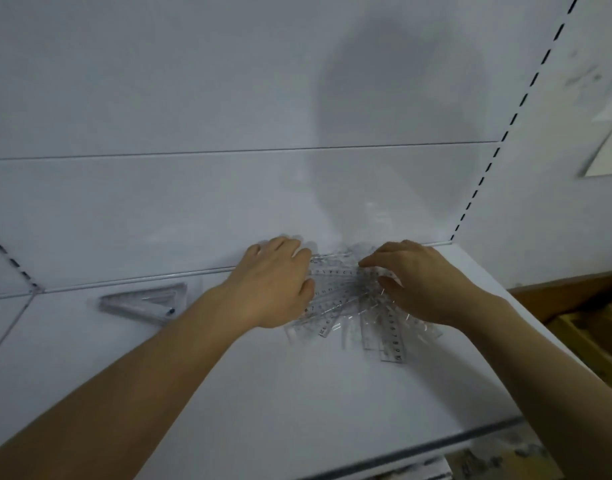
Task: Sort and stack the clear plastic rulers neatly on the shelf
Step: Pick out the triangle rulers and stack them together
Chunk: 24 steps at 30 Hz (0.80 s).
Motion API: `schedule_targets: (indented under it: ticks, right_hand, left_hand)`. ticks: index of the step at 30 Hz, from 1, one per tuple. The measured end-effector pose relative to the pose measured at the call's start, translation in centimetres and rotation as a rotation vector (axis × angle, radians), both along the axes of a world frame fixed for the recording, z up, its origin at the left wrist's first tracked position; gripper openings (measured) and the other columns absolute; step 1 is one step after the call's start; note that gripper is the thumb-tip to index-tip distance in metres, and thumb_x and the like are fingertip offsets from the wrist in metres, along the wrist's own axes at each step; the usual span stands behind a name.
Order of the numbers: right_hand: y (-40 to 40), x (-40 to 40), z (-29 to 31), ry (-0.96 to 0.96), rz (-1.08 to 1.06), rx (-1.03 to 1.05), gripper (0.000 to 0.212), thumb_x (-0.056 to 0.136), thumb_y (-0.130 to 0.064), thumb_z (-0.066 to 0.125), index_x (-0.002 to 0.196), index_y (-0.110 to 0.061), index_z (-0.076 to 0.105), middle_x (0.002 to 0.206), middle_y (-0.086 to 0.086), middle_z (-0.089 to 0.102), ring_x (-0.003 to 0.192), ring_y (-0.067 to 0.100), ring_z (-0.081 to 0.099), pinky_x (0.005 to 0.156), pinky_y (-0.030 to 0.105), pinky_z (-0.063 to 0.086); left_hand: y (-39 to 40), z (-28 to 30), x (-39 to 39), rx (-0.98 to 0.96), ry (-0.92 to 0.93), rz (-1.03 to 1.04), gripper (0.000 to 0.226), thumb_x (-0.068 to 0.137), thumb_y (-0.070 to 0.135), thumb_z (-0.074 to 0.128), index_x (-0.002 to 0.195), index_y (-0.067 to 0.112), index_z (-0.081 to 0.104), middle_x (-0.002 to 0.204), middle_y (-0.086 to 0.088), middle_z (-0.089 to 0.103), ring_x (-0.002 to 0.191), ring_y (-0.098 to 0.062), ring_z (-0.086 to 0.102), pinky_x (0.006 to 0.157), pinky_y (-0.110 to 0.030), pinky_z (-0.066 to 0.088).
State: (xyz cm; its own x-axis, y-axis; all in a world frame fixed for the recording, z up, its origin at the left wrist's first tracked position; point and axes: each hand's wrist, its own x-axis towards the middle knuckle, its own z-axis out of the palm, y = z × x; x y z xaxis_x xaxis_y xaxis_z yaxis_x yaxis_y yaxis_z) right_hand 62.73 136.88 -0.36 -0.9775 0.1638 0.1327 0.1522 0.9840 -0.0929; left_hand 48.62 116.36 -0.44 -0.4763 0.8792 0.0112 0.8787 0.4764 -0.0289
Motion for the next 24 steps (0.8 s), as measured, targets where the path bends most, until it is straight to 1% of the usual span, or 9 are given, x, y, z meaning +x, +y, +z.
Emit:
schedule_targets:
  ticks: [4,8,11,13,15,17,20,22,24]
  right_hand:
    - [1.6,-1.7,0.0,0.144,0.138,0.068,0.025,0.100,-0.014,0.059,0.115,-0.026,0.074,0.113,-0.006,0.074,0.100,0.022,0.064,0.083,0.042,0.051]
    - [1.8,-3.4,-0.1,0.309,0.220,0.161,0.030,0.089,-0.003,0.073,0.106,-0.028,0.076,0.099,-0.007,0.075,0.092,0.021,0.062,0.079,0.041,0.049]
    - [0.8,-4.7,0.3,0.502,0.318,0.009,0.018,0.094,-0.012,0.066,0.103,-0.024,0.076,0.096,-0.006,0.074,0.093,0.023,0.062,0.080,0.043,0.047]
    - [0.3,-5.0,0.5,0.612,0.275,-0.166,0.016,0.096,-0.021,0.065,0.110,-0.022,0.072,0.108,-0.006,0.070,0.104,0.018,0.059,0.091,0.035,0.046]
    - [0.9,-4.6,0.5,0.660,0.108,-0.324,0.028,0.096,-0.028,0.066,0.123,-0.022,0.063,0.117,-0.006,0.063,0.108,0.008,0.054,0.094,0.017,0.039]
    - [2.3,-4.1,0.3,0.556,-0.062,-0.482,0.032,0.095,-0.042,0.063,0.123,-0.027,0.055,0.111,-0.008,0.061,0.094,0.003,0.057,0.081,0.016,0.042]
    - [4.0,-3.2,-0.8,0.154,-0.121,-0.485,0.056,0.082,-0.073,0.059,0.124,-0.036,0.055,0.107,-0.010,0.057,0.090,0.003,0.057,0.074,0.025,0.045]
    - [4.1,-2.9,-1.6,0.022,-0.072,-0.436,0.069,0.074,-0.074,0.069,0.132,-0.038,0.054,0.111,-0.011,0.055,0.098,0.008,0.054,0.081,0.029,0.043]
    - [3.8,-3.2,-1.7,0.034,-0.037,-0.413,0.069,0.072,-0.066,0.077,0.131,-0.037,0.058,0.111,-0.011,0.057,0.100,0.011,0.054,0.083,0.028,0.040]
  left_hand:
    - [-0.4,-0.6,1.3,0.116,-0.097,0.087,0.055,0.104,0.040,0.035,0.153,0.016,0.029,0.156,-0.001,0.034,0.146,-0.020,0.027,0.116,-0.044,0.029]
    - [-0.2,-0.4,2.4,0.313,-0.168,0.078,0.057,0.104,0.044,0.042,0.154,0.020,0.031,0.154,0.003,0.041,0.142,-0.016,0.035,0.115,-0.041,0.032]
    - [0.2,-0.4,2.1,0.441,-0.189,0.043,0.043,0.102,0.039,0.051,0.143,0.028,0.048,0.115,0.008,0.070,0.101,-0.014,0.065,0.087,-0.040,0.053]
    - [-0.1,-0.6,1.5,0.503,-0.181,0.054,0.029,0.102,0.023,0.051,0.130,0.026,0.058,0.081,0.010,0.069,0.069,-0.011,0.063,0.066,-0.037,0.053]
    - [-0.7,-0.9,1.0,0.559,-0.208,0.077,0.021,0.103,0.017,0.047,0.116,0.024,0.062,0.068,0.010,0.060,0.057,-0.008,0.055,0.057,-0.032,0.047]
    - [-1.3,-1.2,0.8,0.607,-0.261,0.095,0.019,0.104,0.018,0.046,0.110,0.027,0.062,0.058,0.010,0.053,0.051,-0.011,0.050,0.052,-0.025,0.039]
    - [-1.3,-2.0,0.9,0.706,-0.443,0.130,0.023,0.106,0.023,0.044,0.110,0.034,0.064,0.053,0.010,0.045,0.046,-0.010,0.040,0.047,-0.019,0.031]
    - [-0.9,-2.4,0.9,0.820,-0.689,0.151,0.025,0.105,0.033,0.042,0.108,0.034,0.067,0.060,0.009,0.042,0.051,-0.010,0.037,0.049,-0.023,0.033]
    - [-0.6,-2.7,1.1,0.877,-0.872,0.149,0.029,0.100,0.042,0.042,0.106,0.034,0.069,0.065,0.007,0.041,0.054,-0.011,0.035,0.050,-0.023,0.033]
